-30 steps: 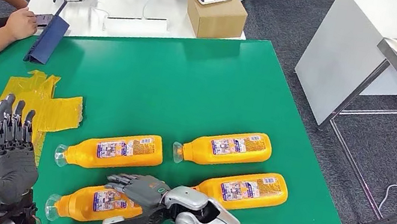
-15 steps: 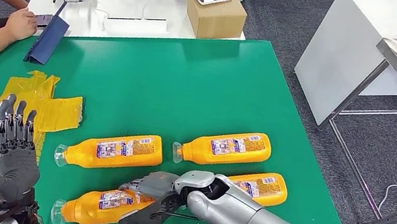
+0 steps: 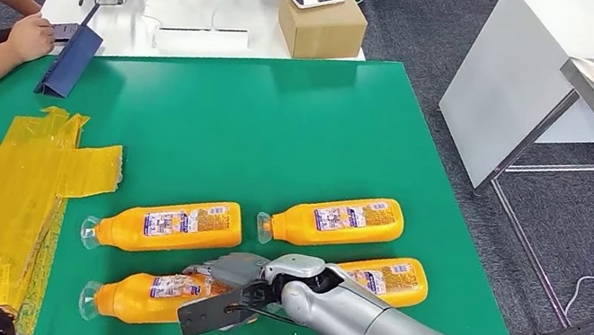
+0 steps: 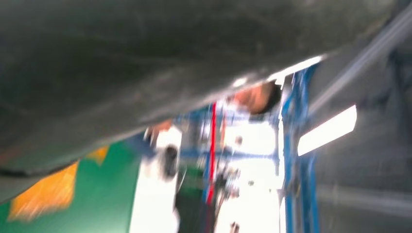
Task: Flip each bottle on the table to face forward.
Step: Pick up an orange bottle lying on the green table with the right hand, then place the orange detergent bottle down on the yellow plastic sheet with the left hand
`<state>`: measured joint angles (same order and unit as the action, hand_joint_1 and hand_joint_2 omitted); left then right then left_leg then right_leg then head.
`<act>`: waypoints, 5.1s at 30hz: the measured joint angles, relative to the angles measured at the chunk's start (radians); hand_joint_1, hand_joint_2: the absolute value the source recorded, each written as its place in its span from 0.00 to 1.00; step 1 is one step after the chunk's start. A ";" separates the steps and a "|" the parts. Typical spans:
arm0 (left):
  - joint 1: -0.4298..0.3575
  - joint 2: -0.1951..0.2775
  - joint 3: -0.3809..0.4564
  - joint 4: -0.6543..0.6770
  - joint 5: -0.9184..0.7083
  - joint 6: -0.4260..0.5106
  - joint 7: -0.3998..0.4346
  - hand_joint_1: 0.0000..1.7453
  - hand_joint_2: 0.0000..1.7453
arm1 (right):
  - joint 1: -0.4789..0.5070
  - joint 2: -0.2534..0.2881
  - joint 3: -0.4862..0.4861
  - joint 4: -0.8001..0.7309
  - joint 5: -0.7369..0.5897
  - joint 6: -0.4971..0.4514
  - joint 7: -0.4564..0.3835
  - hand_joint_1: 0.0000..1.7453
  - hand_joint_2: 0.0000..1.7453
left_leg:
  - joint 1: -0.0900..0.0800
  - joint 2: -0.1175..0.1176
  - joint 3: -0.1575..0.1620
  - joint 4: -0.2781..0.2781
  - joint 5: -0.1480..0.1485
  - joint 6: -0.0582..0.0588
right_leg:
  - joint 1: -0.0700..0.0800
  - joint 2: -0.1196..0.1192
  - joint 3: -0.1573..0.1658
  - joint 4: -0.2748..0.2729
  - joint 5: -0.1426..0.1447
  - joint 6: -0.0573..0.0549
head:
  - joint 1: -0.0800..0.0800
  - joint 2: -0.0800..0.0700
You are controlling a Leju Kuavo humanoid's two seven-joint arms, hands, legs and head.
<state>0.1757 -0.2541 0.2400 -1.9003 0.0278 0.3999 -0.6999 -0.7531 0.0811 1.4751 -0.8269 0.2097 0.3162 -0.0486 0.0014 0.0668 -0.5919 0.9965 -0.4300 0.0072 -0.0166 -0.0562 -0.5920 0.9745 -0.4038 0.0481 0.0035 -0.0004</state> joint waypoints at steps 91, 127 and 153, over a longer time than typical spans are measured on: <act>0.220 0.019 -0.253 0.077 -0.139 -0.679 0.175 0.00 1.00 | 0.504 0.176 -0.612 -0.295 0.231 -0.238 -0.242 1.00 1.00 | 0.000 -0.001 -0.009 0.000 0.000 0.000 | 0.000 0.001 -0.008 0.000 0.000 0.000 | 0.000 0.000; 0.163 0.039 -0.173 0.072 -0.357 -0.311 0.057 1.00 1.00 | 0.393 0.176 -0.483 -0.176 0.277 -0.398 -0.129 0.00 0.00 | 0.000 -0.001 -0.011 0.000 0.000 0.000 | 0.000 0.000 -0.009 0.000 0.000 0.000 | 0.000 0.000; -0.059 0.128 -0.022 0.187 -1.056 0.283 0.255 1.00 1.00 | 0.101 0.145 -0.665 -0.033 0.229 -0.253 -0.087 0.00 1.00 | 0.000 -0.001 -0.011 0.000 0.006 0.001 | 0.000 0.000 -0.010 0.000 0.004 -0.001 | 0.000 0.000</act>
<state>0.1163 -0.1259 0.2175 -1.7129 -1.0284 0.6834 -0.4445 -0.6522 0.2258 0.8103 -0.8597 0.4384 0.0629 -0.1357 0.0013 0.0659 -0.6032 0.9968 -0.4239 0.0078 -0.0162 -0.0562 -0.6020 0.9745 -0.3996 0.0472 0.0038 -0.0004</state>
